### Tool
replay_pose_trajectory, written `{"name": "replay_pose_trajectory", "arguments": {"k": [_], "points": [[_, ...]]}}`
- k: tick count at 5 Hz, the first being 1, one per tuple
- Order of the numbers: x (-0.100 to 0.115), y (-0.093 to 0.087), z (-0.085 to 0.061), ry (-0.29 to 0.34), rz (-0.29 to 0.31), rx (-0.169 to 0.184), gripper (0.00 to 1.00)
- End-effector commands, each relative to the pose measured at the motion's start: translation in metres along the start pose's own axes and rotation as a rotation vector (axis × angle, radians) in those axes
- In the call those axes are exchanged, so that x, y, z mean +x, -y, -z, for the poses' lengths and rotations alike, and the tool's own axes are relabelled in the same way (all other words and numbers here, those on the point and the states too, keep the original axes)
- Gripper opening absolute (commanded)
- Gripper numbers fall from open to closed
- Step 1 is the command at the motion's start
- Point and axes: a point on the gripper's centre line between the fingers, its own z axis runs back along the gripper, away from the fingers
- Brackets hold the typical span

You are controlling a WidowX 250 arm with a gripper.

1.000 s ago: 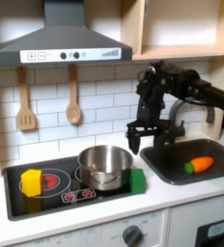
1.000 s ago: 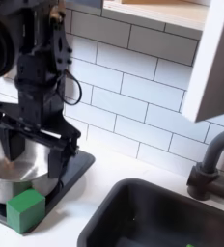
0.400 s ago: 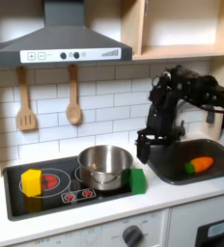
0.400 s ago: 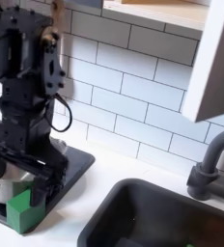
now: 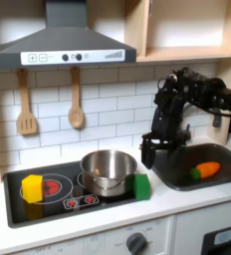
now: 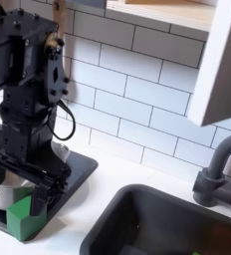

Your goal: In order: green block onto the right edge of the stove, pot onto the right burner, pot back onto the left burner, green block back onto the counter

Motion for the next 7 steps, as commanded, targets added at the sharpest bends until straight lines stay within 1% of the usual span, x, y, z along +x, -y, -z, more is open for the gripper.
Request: {"name": "replay_pose_trajectory", "arguments": {"k": [1,4,5,6,7], "points": [[0.000,0.000,0.000,0.000,-0.002,0.000,1.00],[0.000,0.000,0.000,0.000,-0.002,0.000,1.00],[0.004,-0.003,-0.002,0.004,-0.022,0.003,1.00],[-0.007,0.003,0.001,-0.011,-0.003,-0.017,1.00],[-0.013,0.003,0.002,-0.020,0.004,-0.008,1.00]]}}
